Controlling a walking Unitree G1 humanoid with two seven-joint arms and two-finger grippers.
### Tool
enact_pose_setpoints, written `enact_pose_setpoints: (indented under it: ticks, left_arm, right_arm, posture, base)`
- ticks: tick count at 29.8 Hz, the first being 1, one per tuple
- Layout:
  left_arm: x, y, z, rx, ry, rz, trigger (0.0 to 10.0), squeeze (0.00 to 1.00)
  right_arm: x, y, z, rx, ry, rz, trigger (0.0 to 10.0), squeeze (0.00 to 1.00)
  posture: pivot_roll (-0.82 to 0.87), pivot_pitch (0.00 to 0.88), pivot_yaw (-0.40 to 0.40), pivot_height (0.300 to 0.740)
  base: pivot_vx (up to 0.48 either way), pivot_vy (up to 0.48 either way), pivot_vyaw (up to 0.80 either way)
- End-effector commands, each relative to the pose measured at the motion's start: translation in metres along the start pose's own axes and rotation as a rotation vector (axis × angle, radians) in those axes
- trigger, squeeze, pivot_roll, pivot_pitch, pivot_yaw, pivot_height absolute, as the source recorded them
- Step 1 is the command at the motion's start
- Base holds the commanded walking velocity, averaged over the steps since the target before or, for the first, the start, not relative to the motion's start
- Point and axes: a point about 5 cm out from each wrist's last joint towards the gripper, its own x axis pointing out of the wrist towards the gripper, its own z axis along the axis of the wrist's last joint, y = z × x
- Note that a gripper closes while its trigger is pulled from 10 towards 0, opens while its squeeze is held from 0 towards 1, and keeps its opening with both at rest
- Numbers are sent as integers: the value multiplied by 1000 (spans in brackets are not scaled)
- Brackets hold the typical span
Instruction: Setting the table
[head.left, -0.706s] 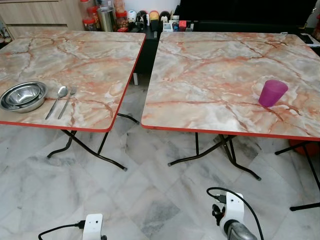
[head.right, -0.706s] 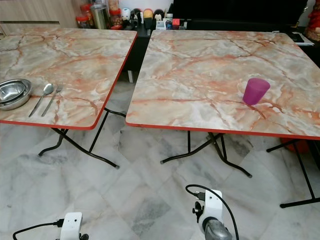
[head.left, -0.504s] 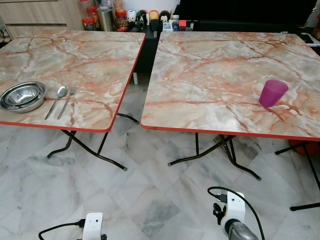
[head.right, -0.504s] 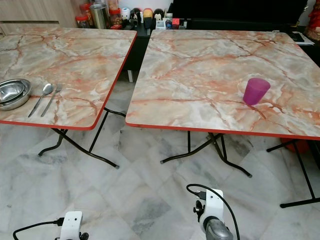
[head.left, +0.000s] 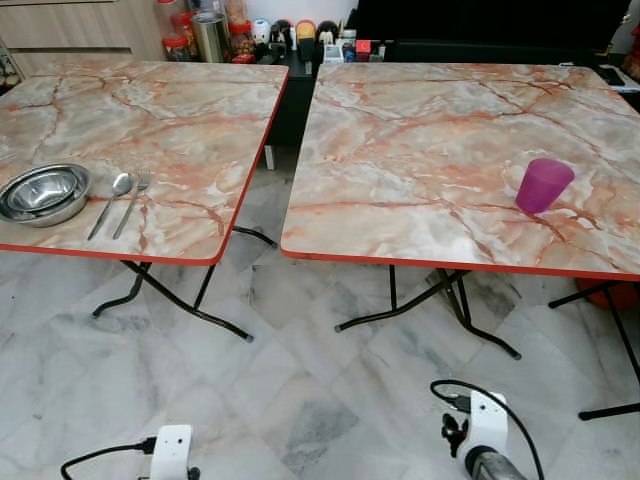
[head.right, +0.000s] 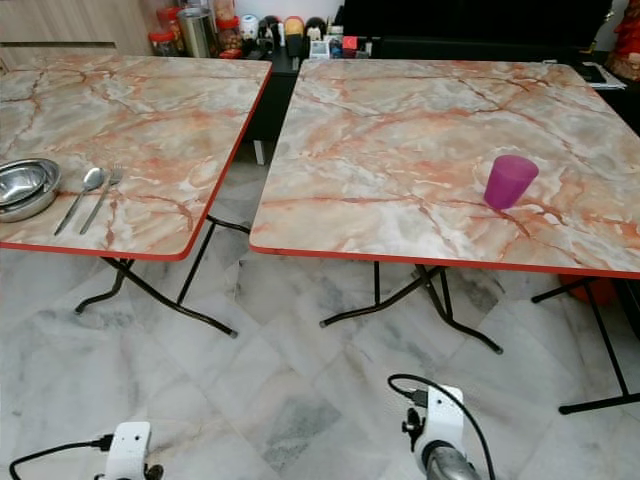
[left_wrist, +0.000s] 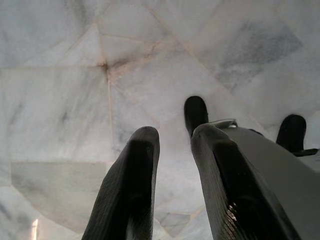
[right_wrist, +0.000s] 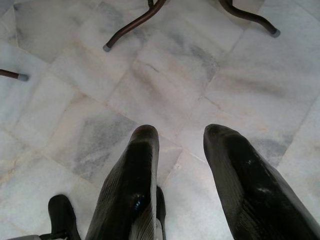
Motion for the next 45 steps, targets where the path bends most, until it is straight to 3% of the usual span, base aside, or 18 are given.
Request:
enact_pose_setpoints:
  ticks: [1,14,15,22,32,45]
  left_arm:
    - [1,-2,4,8,-15,-15,10000,0]
    - [2,-4,11,9,-43,-20,10000,0]
    - [2,-3,13,9,-44,-18,10000,0]
    - [3,-3,17,-20,-51,17,10000,0]
    - [4,-13,20,-57,-58,7,10000,0]
    - [2,-8,12,-51,-41,29,10000,0]
  right_arm:
    - [0,2,1,-21,-7,16,10000,0]
    - [1,4,3,-29,-18,37,10000,0]
    - [1,5,4,-23,-21,35,10000,0]
    - [1,4,6,3,-29,25,10000,0]
    - [2,6,7,-1,-24,25,10000,0]
    - [1,12,1,-1,-7,36,10000,0]
  posture:
    - [-106,75,6,740]
    - [-113,69,5,740]
    - [-113,108,6,740]
    - [-108,133,-5,740]
    - [-118,133,-16,740]
    - [-110,155,-13,740]
  base:
    - [0,0,0]
    - [0,0,0]
    - [0,0,0]
    - [0,0,0]
    - [0,0,0]
    - [0,-177,0]
